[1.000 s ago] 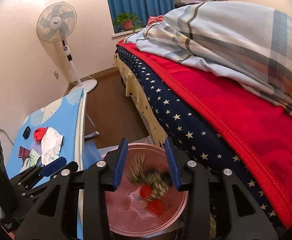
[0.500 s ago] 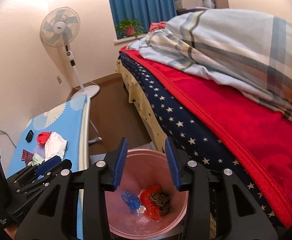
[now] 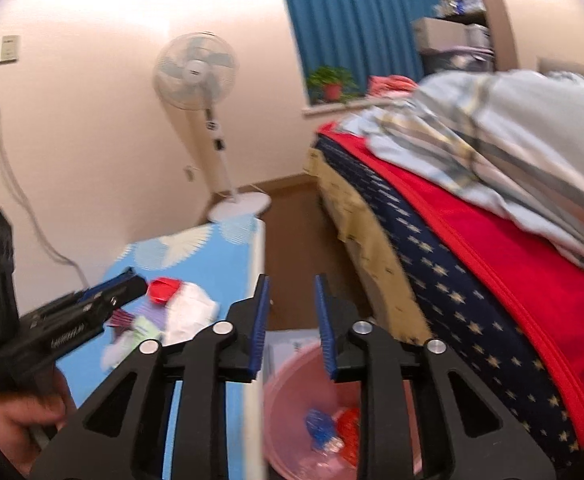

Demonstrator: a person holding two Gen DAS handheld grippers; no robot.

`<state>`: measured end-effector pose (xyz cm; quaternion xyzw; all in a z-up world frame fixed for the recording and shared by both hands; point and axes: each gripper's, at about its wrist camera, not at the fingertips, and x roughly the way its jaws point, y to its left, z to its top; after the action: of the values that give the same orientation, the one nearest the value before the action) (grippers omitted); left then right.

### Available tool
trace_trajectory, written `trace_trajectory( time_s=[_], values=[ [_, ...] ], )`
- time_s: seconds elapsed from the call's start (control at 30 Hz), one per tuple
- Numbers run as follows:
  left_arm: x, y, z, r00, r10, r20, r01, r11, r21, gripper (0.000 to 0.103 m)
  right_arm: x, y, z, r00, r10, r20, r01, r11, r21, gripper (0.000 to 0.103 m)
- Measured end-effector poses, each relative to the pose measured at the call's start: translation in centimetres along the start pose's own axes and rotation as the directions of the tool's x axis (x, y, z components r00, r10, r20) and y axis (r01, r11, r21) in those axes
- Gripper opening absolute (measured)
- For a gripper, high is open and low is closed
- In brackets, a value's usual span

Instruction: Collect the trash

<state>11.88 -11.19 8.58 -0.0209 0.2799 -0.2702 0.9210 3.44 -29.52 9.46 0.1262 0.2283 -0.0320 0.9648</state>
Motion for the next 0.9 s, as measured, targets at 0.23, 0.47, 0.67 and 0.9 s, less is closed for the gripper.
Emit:
trace_trajectory(
  time_s=[0.23, 0.47, 0.67, 0.9],
  values=[
    [-3.6, 6.9, 4.5, 0.992, 0.107, 0.061, -0.108, 0.994, 0.009, 0.025, 2.6, 6.2, 2.7, 0.976, 0.218, -0.029, -0.219, 0.974, -0.061, 0.011],
    [-5.3, 14.5, 4.1, 0.982, 0.174, 0.073, -0.174, 0.985, -0.008, 0.021, 8.5, 12.0, 3.0, 0.919, 0.369, -0.139, -0.385, 0.915, -0.116, 0.008],
    [-2.9, 19.5, 0.0, 0.984, 0.175, -0.034, -0.178, 0.975, -0.133, 0.016, 15.3, 16.1, -0.1, 0.881, 0.399, -0.255, -0.449, 0.875, -0.182, 0.008],
    [0.1, 19.9, -4.7, 0.975, 0.141, -0.171, -0.163, 0.980, -0.118, 0.016, 21.5, 18.5, -5.1, 0.836, 0.376, -0.399, -0.489, 0.842, -0.230, 0.009]
  ],
)
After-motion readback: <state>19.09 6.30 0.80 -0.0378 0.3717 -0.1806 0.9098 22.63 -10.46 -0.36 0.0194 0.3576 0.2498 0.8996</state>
